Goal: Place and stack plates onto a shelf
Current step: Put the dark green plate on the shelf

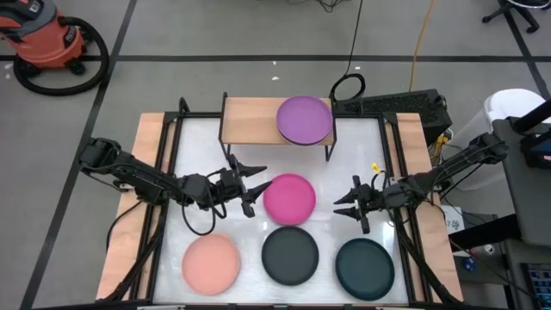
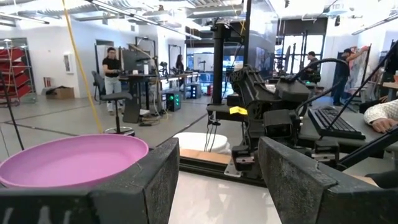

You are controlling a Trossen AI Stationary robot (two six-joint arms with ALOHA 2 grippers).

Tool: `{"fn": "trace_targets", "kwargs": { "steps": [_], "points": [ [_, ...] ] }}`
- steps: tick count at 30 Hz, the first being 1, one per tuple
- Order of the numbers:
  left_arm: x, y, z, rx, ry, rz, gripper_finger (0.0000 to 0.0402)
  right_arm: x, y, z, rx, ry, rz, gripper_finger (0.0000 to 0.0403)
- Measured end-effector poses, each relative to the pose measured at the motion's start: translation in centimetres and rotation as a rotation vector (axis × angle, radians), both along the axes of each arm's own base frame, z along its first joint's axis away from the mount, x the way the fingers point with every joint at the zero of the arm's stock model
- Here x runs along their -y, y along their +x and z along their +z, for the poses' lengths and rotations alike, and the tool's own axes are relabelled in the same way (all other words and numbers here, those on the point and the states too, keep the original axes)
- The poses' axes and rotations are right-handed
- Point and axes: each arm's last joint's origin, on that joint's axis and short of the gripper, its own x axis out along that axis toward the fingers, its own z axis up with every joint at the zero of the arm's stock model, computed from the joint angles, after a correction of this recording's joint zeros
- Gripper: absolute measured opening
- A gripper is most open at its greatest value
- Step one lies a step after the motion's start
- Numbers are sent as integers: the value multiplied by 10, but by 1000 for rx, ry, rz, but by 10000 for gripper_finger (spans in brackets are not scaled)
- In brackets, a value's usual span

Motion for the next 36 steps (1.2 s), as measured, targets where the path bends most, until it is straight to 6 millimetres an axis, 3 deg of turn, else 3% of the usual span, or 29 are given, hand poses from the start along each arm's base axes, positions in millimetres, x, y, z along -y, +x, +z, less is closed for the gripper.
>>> {"fn": "trace_targets", "kwargs": {
  "steps": [8,16,21,27,30,36],
  "points": [
    [-3,1,0,0,-12,8,223,-4,6,14,-105,19,26,114],
    [-3,1,-1,-3,-22,5,223,-10,11,28,12,-21,144,114],
    [-2,1,-1,5,-34,-23,223,-12,15,50,-77,-1,149,114],
    [0,1,-1,15,-54,-39,223,-21,31,80,-317,-25,131,114],
    [0,1,-1,15,-56,-41,223,-30,44,77,-461,-8,173,114],
    [0,1,-1,15,-57,-43,223,-43,58,46,-707,51,287,114]
  ]
}}
